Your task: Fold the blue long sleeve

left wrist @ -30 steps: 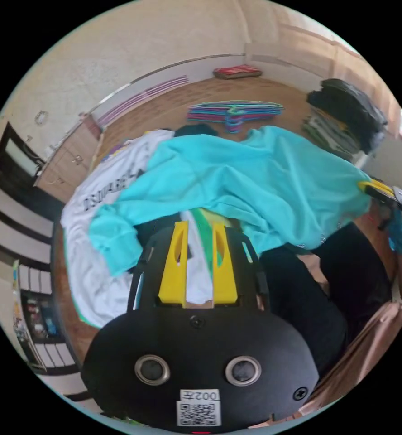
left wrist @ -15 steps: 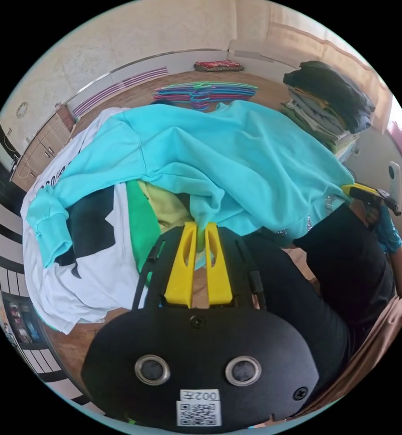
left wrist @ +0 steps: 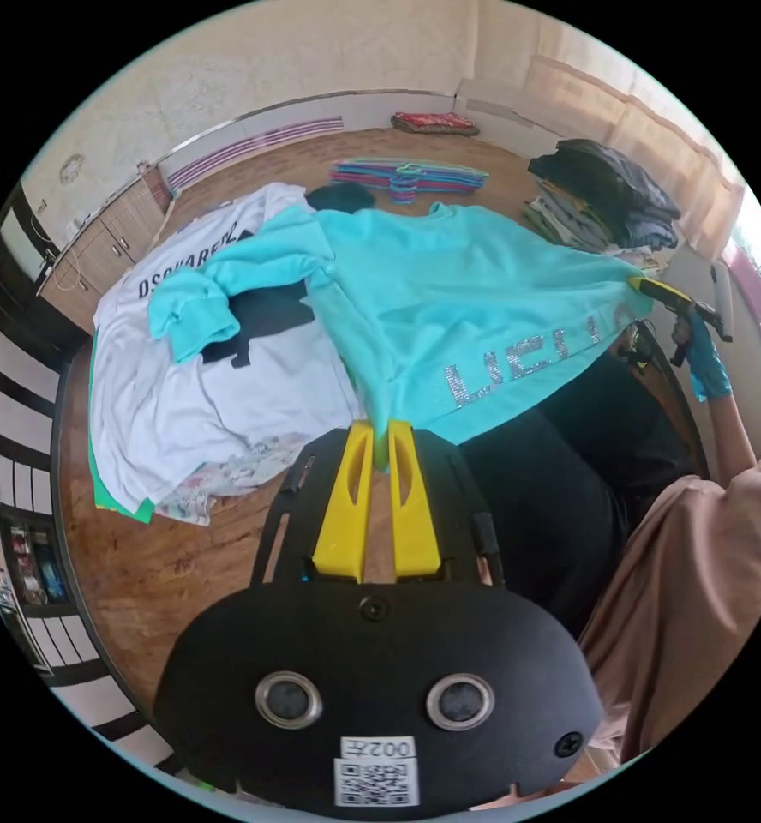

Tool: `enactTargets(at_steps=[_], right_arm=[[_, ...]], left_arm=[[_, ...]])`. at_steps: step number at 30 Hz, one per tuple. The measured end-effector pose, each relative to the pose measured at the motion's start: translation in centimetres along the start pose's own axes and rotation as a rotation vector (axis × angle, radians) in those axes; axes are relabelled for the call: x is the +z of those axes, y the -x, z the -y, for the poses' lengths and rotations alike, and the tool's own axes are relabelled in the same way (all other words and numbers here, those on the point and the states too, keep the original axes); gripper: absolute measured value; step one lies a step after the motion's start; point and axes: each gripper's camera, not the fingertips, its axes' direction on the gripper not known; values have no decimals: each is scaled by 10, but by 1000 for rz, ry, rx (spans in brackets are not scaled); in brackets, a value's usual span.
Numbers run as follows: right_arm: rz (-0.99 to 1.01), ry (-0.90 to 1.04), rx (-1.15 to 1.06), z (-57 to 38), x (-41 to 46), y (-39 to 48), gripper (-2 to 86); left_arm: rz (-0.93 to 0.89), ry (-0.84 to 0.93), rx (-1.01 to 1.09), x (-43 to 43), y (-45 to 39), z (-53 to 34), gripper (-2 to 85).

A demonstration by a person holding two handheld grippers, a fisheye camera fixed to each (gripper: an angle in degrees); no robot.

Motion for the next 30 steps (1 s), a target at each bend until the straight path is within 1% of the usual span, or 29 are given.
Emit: enactTargets(at_steps=[4,11,15,18,23,26,30], right_arm=[[-19,78,8,-12,11,6,28],[0,60,22,-17,-7,12,31],[-52,132,-4,-23,8,18,37],[-114,166,-41,-30,16,28,51],[-81,144,-28,-42,15,33,77],[-117,108,-52,-46,6,42,83],[-95,60,-127,-43,-2,64,82]], left_arm=[[-23,31,-57,18,3,-21,0],[9,21,-62,4,2,-37,-4],[9,71,-56,18,-3,-40,-3],[57,90,-40,23,-13,-46,-2],[95,103,-74,23,-19,-58,3],[117,82,-88,15,-21,-63,4],[67,36,-60,8,-30,-61,4]])
